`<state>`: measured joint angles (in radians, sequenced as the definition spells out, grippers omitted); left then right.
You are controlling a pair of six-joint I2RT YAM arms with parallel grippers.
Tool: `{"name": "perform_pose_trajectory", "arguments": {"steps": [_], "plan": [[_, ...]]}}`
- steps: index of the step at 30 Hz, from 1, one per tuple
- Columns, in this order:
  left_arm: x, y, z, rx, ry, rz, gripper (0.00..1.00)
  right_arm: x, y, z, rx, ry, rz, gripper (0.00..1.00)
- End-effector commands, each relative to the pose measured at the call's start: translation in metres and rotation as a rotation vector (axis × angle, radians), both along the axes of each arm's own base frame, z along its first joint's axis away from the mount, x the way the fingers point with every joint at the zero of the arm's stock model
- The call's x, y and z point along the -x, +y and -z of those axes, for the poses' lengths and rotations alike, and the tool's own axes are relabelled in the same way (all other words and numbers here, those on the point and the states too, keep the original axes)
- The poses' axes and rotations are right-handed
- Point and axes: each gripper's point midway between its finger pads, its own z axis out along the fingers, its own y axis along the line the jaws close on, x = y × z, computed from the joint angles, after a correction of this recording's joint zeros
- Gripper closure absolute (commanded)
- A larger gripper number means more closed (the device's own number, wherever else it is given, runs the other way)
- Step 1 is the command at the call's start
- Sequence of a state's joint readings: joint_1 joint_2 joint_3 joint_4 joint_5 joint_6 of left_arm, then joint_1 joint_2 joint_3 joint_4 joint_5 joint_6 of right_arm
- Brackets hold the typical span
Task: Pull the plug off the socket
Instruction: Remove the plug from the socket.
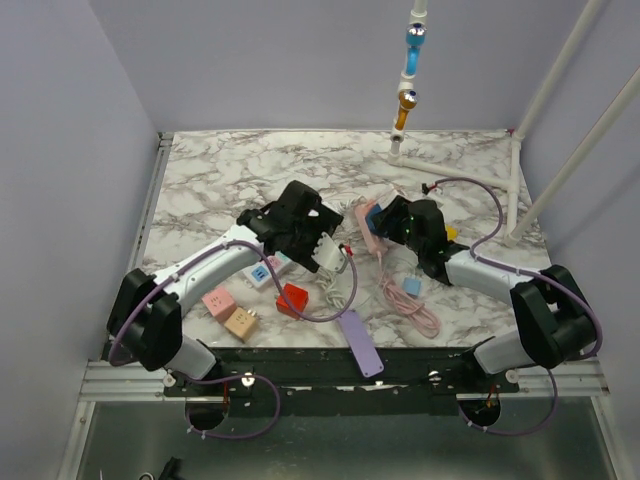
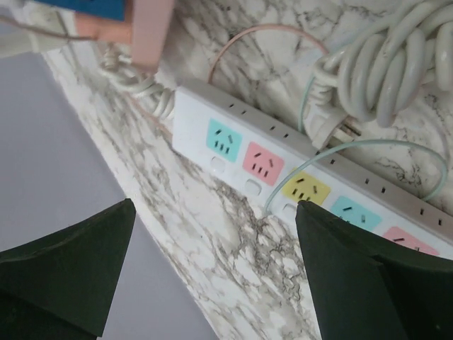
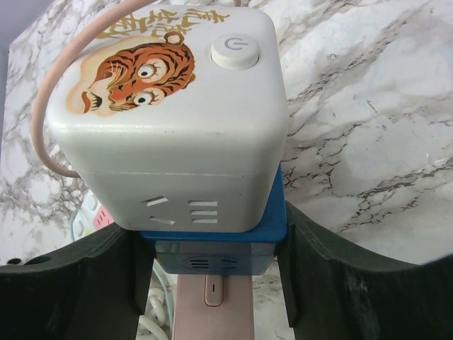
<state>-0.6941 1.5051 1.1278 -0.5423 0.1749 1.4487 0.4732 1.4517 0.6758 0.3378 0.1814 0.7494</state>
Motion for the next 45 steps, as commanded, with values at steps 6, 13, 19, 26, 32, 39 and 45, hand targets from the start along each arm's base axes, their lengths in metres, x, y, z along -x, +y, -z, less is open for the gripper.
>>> {"name": "perform_pose_trajectory", "arguments": {"steps": [6, 13, 19, 26, 32, 39, 45], "plan": [[-0.003, -0.009, -0.099, 0.435, -0.107, -0.115, 0.01, -0.002, 0.041, -0.087, -0.136, -0.268, -0.136, 0.99], [0.052, -0.025, -0.108, 0.356, 0.391, -0.012, 0.01, 0.016, 0.073, -0.107, -0.152, -0.304, -0.234, 0.99], [0.087, -0.023, -0.094, 0.554, -0.203, 0.448, 0.01, 0.025, 0.090, -0.113, -0.178, -0.305, -0.288, 0.99], [0.076, -0.033, -0.046, 0.423, -0.182, 0.475, 0.01, 0.019, 0.100, -0.119, -0.198, -0.311, -0.295, 0.99], [0.065, -0.057, -0.039, 0.439, -0.268, 0.570, 0.01, 0.021, 0.109, -0.126, -0.220, -0.319, -0.315, 0.99], [0.058, -0.076, -0.019, 0.416, -0.324, 0.631, 0.02, 0.028, 0.116, -0.130, -0.225, -0.323, -0.339, 0.99], [0.053, -0.083, -0.007, 0.380, -0.370, 0.672, 0.02, 0.033, 0.121, -0.136, -0.234, -0.329, -0.350, 0.99]]}}
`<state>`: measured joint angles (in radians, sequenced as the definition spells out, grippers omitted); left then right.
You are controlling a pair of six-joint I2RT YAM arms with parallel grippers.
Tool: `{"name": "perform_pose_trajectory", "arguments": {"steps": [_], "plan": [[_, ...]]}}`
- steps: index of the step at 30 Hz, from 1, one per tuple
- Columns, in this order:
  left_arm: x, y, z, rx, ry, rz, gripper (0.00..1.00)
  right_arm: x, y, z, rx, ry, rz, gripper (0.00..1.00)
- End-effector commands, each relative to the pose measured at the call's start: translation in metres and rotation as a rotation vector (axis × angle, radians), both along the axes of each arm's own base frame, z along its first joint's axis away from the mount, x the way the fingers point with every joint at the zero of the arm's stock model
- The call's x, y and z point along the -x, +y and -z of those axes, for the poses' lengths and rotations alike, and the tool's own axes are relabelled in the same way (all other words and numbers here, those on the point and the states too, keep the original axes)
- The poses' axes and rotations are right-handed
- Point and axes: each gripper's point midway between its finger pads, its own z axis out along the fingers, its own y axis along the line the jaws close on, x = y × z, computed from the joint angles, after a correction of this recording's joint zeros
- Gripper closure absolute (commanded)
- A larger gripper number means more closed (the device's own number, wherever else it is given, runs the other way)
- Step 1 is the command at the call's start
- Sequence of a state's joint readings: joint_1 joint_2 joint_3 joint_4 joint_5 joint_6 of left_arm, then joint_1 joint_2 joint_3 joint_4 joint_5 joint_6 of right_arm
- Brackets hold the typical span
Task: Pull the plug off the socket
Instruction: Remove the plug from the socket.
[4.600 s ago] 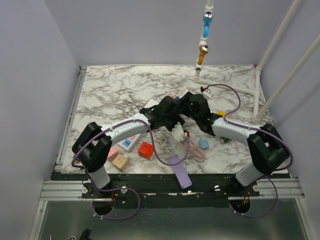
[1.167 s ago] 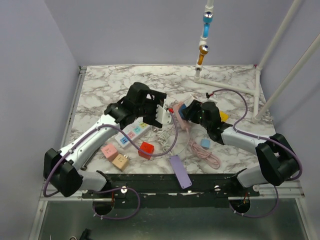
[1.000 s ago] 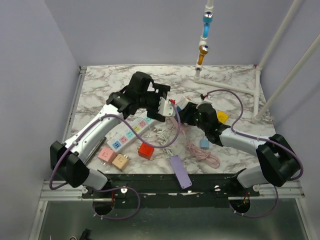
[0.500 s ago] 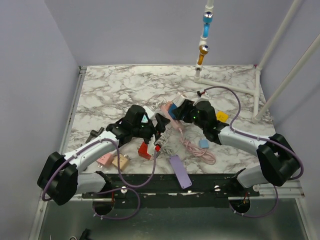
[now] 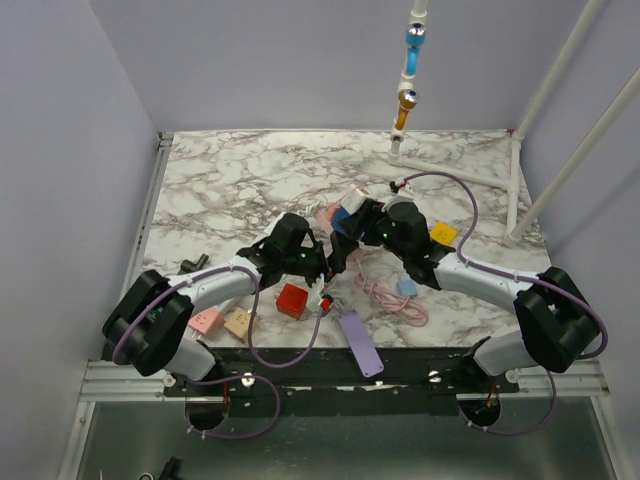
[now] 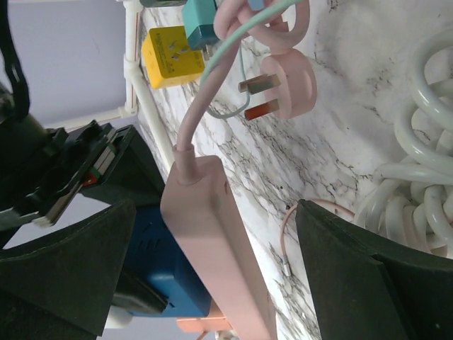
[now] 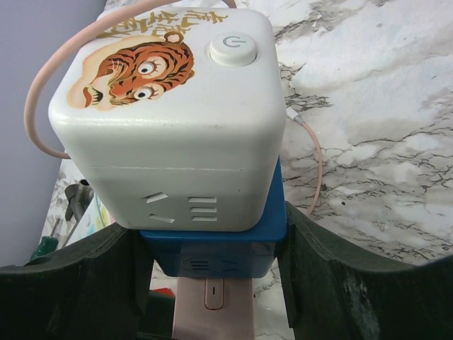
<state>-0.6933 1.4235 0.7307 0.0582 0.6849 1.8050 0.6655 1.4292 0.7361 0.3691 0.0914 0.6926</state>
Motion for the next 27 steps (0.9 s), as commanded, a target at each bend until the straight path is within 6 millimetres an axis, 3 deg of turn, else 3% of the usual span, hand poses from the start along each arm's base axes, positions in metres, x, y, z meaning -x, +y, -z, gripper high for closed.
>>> {"name": "perform_pose_trajectory", "arguments": {"steps": [1, 4, 7, 14, 21, 27], "plan": [[-0.005, -0.014, -0.008, 0.041, -0.129, 0.060, 0.02, -0.004, 0.032, -0.095, -0.223, -0.198, -0.064, 0.99], [-0.010, -0.015, -0.005, 0.040, -0.158, 0.036, 0.08, -0.002, 0.034, -0.096, -0.229, -0.193, -0.069, 0.99], [-0.020, -0.014, -0.006, 0.046, -0.173, -0.018, 0.20, 0.000, 0.036, -0.098, -0.234, -0.195, -0.073, 0.99], [-0.033, -0.014, -0.013, 0.073, -0.193, -0.097, 0.65, 0.007, 0.040, -0.096, -0.232, -0.191, -0.089, 0.99], [-0.027, -0.004, -0.007, 0.040, -0.160, -0.125, 0.87, 0.008, 0.037, -0.097, -0.221, -0.199, -0.077, 0.99], [-0.026, -0.001, -0.009, 0.003, -0.064, -0.189, 0.99, 0.009, 0.038, -0.094, -0.184, -0.227, -0.071, 0.99]]}}
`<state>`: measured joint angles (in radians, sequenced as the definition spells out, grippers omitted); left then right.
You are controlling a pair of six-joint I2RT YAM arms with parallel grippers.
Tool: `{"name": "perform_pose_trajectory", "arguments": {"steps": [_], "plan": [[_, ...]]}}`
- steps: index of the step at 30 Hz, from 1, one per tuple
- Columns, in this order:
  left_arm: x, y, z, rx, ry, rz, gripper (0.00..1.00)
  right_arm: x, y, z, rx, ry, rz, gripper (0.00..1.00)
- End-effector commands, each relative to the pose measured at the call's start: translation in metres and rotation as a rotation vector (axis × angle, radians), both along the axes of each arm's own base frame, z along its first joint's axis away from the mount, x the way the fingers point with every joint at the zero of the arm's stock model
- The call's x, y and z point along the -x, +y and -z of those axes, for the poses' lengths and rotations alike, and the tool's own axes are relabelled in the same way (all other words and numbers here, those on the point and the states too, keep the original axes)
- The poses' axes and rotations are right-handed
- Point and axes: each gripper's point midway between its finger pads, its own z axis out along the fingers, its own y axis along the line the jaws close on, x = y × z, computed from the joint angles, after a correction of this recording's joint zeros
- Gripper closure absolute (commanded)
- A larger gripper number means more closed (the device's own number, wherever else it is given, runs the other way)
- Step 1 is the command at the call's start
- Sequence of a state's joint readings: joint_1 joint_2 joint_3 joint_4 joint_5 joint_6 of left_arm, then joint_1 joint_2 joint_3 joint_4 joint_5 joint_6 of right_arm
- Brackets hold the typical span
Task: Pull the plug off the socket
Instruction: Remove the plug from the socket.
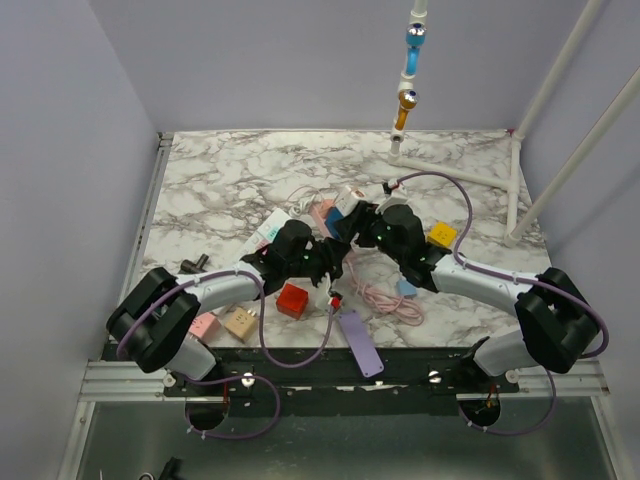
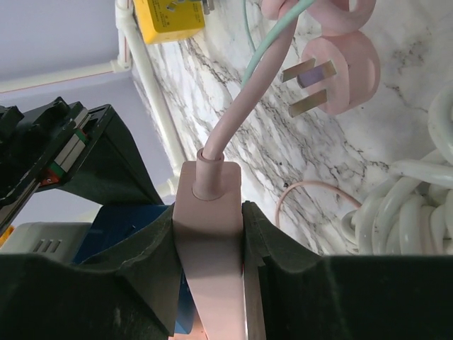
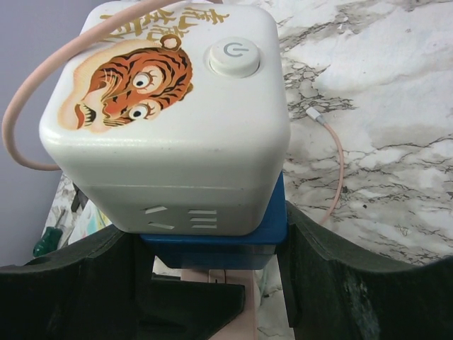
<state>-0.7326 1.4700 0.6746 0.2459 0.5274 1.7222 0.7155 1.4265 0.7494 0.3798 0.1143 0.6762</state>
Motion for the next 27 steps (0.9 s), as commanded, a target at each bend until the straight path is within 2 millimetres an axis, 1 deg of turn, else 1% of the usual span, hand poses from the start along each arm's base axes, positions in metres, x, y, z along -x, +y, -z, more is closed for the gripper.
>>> {"name": "perform_pose_trajectory", "arguments": {"steps": [1, 3, 5, 8, 12, 14, 17, 20, 22, 23, 25, 27], "plan": [[-0.008, 0.001, -0.021, -0.006, 0.021, -0.081, 1.00, 0.000, 0.020, -0.084, -0.174, -0.202, -0.027, 0.99], [-0.012, 0.000, -0.027, -0.003, 0.071, -0.121, 1.00, -0.002, 0.012, -0.086, -0.160, -0.226, 0.012, 0.99], [-0.012, 0.000, -0.028, -0.008, 0.112, -0.144, 1.00, -0.004, 0.007, -0.093, -0.156, -0.257, 0.034, 0.99], [-0.010, 0.003, -0.025, -0.016, 0.138, -0.160, 1.00, -0.009, 0.001, -0.102, -0.149, -0.290, 0.072, 0.99], [-0.003, 0.008, -0.020, -0.025, 0.168, -0.163, 1.00, -0.015, -0.004, -0.106, -0.124, -0.316, 0.099, 0.99], [0.000, 0.011, -0.018, -0.032, 0.176, -0.164, 1.00, -0.016, -0.004, -0.105, -0.116, -0.318, 0.102, 0.99], [0.013, 0.019, -0.009, -0.072, 0.234, -0.158, 1.00, -0.021, -0.011, -0.105, -0.129, -0.313, 0.105, 1.00], [0.026, 0.024, -0.004, -0.102, 0.282, -0.137, 1.00, -0.035, -0.030, -0.106, -0.149, -0.303, 0.144, 0.99], [0.031, 0.028, 0.000, -0.127, 0.298, -0.128, 1.00, -0.044, -0.042, -0.107, -0.181, -0.290, 0.160, 0.99], [0.031, 0.029, 0.001, -0.129, 0.298, -0.129, 1.00, -0.046, -0.045, -0.107, -0.192, -0.287, 0.156, 0.99], [0.032, 0.029, 0.000, -0.135, 0.303, -0.128, 1.00, -0.045, -0.042, -0.107, -0.204, -0.282, 0.133, 0.99], [0.032, 0.029, -0.001, -0.143, 0.301, -0.124, 1.00, -0.045, -0.038, -0.102, -0.229, -0.258, 0.108, 0.99]]}}
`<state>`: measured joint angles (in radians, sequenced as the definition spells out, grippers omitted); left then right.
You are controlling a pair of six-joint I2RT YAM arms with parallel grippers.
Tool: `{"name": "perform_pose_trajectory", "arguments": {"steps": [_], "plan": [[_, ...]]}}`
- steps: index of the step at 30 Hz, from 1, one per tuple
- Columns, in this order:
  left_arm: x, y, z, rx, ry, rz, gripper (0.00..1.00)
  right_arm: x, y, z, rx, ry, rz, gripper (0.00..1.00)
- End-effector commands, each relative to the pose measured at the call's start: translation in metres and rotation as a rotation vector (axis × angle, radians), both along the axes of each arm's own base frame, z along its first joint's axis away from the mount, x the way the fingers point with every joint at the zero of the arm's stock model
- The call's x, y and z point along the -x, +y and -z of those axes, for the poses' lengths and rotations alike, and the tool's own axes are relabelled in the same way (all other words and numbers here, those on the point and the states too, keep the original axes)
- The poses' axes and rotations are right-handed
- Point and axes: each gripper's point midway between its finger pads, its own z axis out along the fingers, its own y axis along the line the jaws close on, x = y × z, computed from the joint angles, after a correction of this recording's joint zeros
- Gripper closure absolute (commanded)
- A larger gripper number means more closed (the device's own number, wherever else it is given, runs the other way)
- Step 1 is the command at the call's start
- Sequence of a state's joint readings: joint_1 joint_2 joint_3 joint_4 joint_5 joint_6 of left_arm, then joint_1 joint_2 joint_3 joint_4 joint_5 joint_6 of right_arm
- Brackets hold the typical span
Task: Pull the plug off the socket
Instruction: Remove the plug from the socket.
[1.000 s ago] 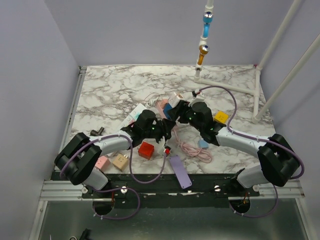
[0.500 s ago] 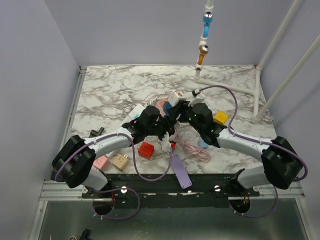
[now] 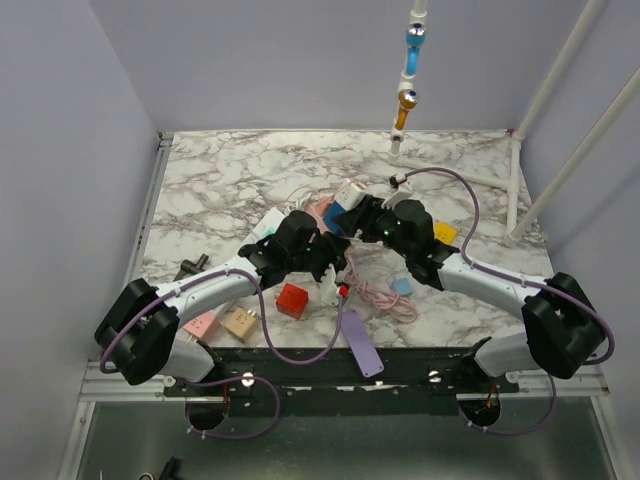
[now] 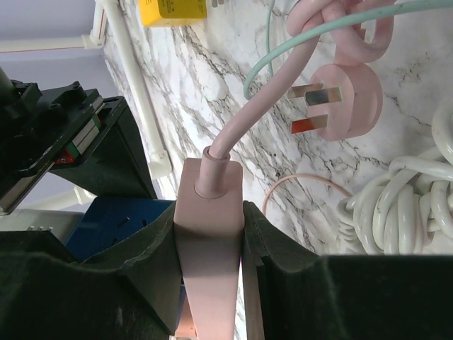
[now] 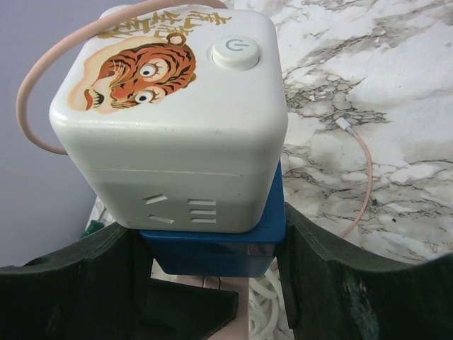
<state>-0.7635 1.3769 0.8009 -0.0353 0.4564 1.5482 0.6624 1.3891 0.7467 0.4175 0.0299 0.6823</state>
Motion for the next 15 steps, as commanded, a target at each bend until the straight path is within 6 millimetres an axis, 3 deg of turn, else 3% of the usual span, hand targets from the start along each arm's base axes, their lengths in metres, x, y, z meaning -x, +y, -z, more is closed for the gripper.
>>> {"name": "perform_pose_trajectory", "arguments": {"steps": [1, 6, 9, 15], "plan": [[0.024, 0.022, 0.025, -0.107, 0.133, 0.004, 1.00, -0.041, -0.031, -0.074, -0.173, -0.197, 0.130, 0.99], [0.030, 0.024, 0.026, -0.119, 0.137, 0.025, 1.00, -0.054, -0.044, -0.060, -0.106, -0.187, 0.206, 0.99], [0.032, 0.024, 0.025, -0.132, 0.183, 0.016, 1.00, -0.052, -0.047, -0.074, -0.049, -0.254, 0.227, 0.99], [0.028, 0.023, 0.025, -0.155, 0.221, 0.002, 1.00, -0.032, -0.034, -0.093, 0.058, -0.367, 0.223, 0.99]]}}
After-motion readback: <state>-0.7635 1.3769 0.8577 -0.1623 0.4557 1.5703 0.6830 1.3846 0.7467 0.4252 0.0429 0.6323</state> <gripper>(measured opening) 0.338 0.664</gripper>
